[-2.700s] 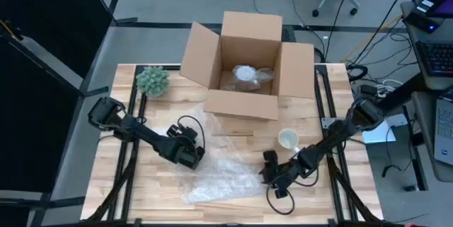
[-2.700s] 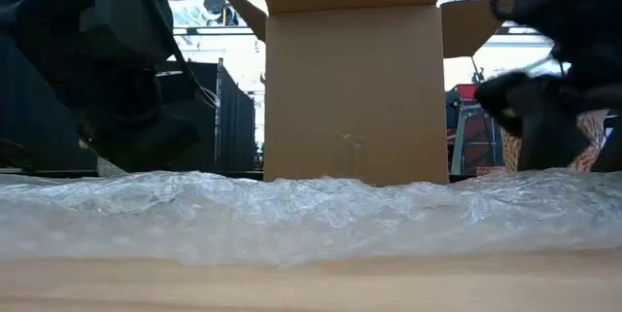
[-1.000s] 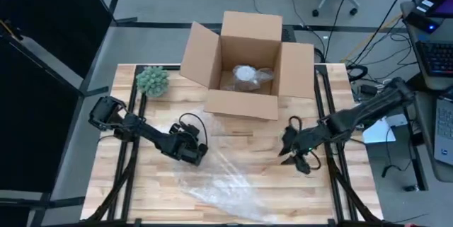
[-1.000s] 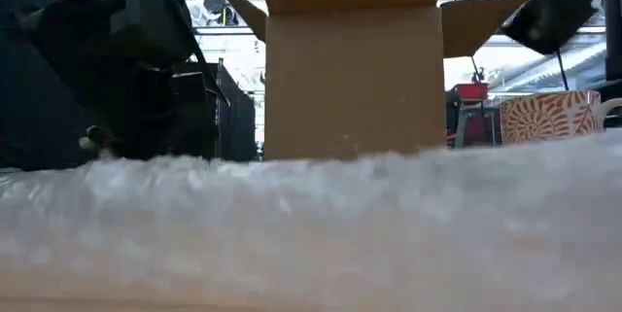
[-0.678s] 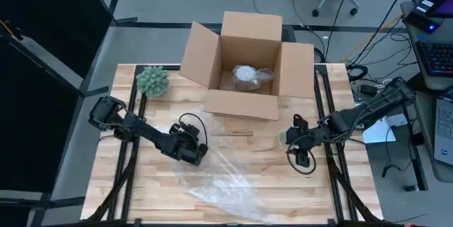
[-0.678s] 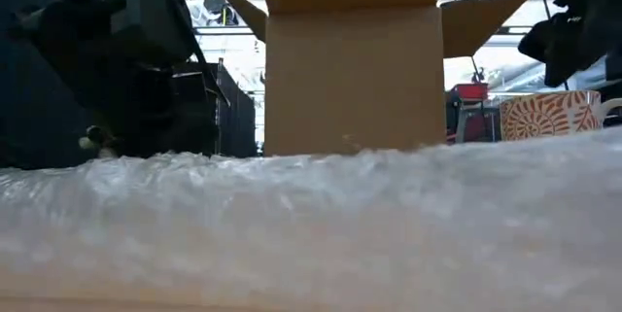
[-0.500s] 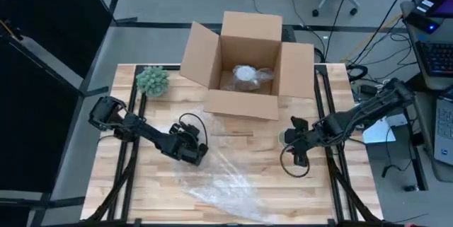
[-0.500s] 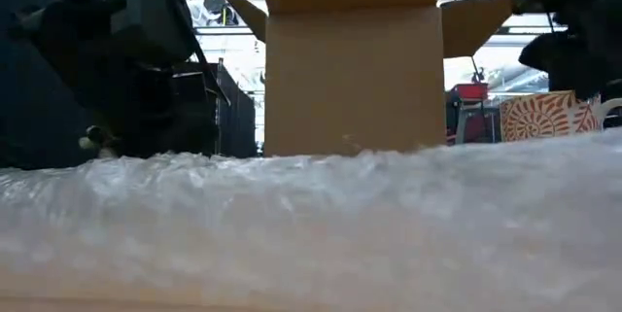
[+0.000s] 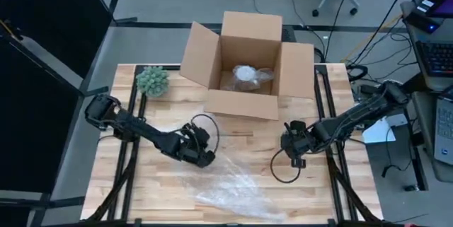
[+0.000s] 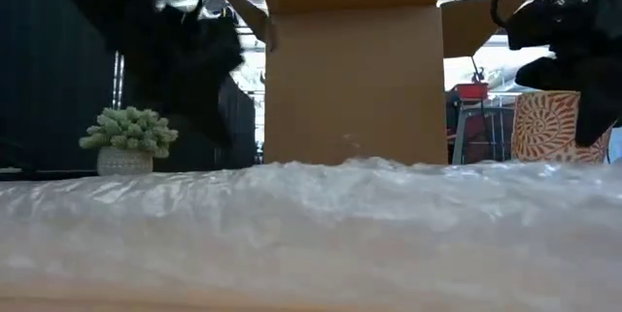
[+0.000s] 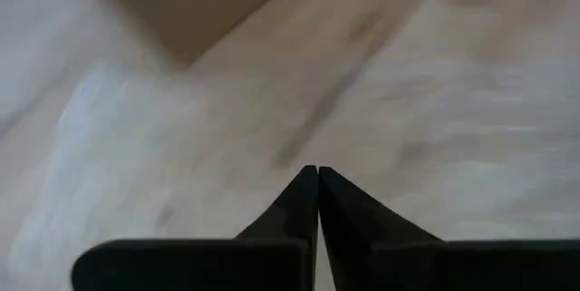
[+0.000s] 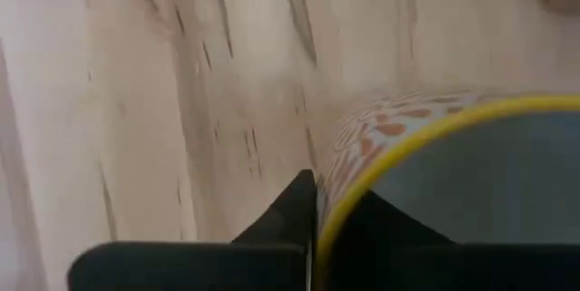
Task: Wrap mug
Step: Wrap the orange mug with bubble wrap
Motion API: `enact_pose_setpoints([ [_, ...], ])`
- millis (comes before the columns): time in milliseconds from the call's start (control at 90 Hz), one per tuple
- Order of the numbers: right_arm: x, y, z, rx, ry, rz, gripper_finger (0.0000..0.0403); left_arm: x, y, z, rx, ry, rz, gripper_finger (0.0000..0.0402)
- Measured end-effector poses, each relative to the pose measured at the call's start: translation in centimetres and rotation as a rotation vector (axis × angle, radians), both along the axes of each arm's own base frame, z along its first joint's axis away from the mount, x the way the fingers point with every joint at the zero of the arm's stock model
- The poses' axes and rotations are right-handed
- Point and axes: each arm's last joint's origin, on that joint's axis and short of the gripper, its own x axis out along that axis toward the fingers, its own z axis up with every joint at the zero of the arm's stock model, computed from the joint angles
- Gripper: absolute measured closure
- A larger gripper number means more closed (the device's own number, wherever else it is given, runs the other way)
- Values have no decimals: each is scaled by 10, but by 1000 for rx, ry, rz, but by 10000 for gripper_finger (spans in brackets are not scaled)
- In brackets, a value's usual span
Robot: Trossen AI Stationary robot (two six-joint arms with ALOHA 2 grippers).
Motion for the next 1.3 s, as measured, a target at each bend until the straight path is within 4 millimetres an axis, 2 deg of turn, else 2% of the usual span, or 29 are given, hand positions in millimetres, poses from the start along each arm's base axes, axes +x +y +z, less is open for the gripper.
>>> enact_pose_setpoints([
  [89, -2, -1, 11, 3, -13, 8, 397, 10, -15, 18, 56, 59, -311, 401],
  [167, -1, 0, 23, 12, -61, 8, 397, 20, -22, 21, 12, 79, -561, 401],
  [344, 4, 3, 35, 55, -160, 9, 396, 46, -22, 3, -119, 27, -755, 401],
  [511, 9, 13, 39, 106, -242, 75, 396, 57, -23, -32, -137, 101, -751, 401],
  [656, 12, 21, 42, 143, -311, 112, 397, 71, -21, -54, -144, 51, -695, 401],
  [867, 17, 33, 50, 200, -423, 167, 397, 99, -3, -56, -64, -1, -504, 402],
  [1067, 23, 40, 57, 236, -533, 223, 397, 126, 19, -27, -19, -103, -387, 402],
  [1122, 25, 42, 59, 242, -569, 232, 397, 125, 18, -14, -18, -87, -392, 402],
  [1178, 30, 44, 60, 234, -612, 232, 397, 124, 11, 8, -22, -109, -411, 402],
  [1300, 44, 52, 56, 241, -669, 249, 397, 101, -9, 53, -44, -82, -447, 402],
])
